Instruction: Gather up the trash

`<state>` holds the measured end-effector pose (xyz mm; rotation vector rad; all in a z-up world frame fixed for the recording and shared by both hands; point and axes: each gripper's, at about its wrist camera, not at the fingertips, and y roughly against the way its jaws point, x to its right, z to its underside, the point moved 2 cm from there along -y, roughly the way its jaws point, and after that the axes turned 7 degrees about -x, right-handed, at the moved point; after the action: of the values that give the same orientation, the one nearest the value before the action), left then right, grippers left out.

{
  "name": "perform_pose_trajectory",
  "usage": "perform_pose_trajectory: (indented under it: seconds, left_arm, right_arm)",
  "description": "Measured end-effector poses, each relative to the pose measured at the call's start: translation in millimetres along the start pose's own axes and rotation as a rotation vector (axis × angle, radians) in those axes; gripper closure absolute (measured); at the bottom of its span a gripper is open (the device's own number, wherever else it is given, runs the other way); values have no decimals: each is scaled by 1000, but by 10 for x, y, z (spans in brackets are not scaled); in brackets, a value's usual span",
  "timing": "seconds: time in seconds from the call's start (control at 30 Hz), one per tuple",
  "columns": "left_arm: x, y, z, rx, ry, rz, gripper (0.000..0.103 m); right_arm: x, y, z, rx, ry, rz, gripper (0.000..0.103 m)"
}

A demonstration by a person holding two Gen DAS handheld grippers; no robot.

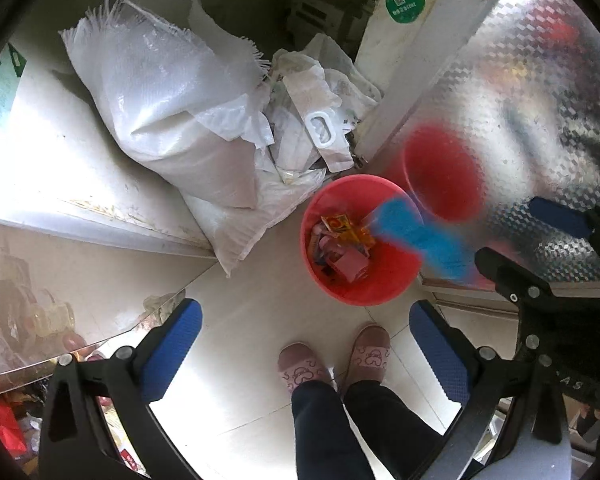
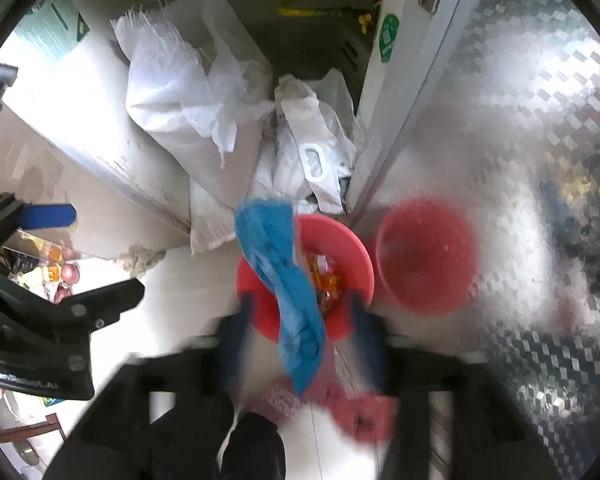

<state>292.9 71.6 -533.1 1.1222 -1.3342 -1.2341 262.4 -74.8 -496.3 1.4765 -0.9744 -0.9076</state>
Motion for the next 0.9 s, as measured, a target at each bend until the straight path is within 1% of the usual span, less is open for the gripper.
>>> perform_pose_trajectory:
  seconds: [0.03, 0.1, 0.17, 0.23, 0.3, 0.5, 0.63, 0.7, 0.77, 0.8, 0.9]
  left_arm:
    - [-13, -1, -2, 3, 0, 0, 0]
    - [-18, 10, 1, 6, -6, -3, 0]
    - [-2, 14, 1, 11, -20, 1, 0]
    - [5, 36, 9, 12, -30, -3, 0]
    - [17, 89, 28, 19, -37, 7, 0]
    - [54, 436, 152, 59, -111, 24, 0]
    - [36, 938, 326, 104, -179, 20, 0]
    - [24, 1225, 427, 120, -198, 35, 0]
    - [29, 1571, 556, 139, -228, 43, 0]
    - [36, 1803, 633, 162, -247, 51, 0]
    - [43, 2412, 840, 226, -290, 72, 0]
  right_arm:
    - [3, -1, -8, 8, -8, 0, 27]
    - [36, 4, -3, 6, -25, -4, 16]
    - [51, 5, 2, -1, -33, 2, 12]
    - [49, 38, 26, -2, -40, 20, 11]
    - [54, 112, 77, 1, -62, 35, 5]
    - [9, 458, 232, 11, -122, 67, 2]
    - [-72, 950, 340, 60, -177, 98, 2]
    - [-125, 1306, 415, 93, -216, 114, 2]
    - [-203, 1623, 496, 103, -250, 123, 1]
    - [-250, 1786, 534, 107, -261, 127, 1]
    - [-418, 2412, 673, 162, -301, 143, 1]
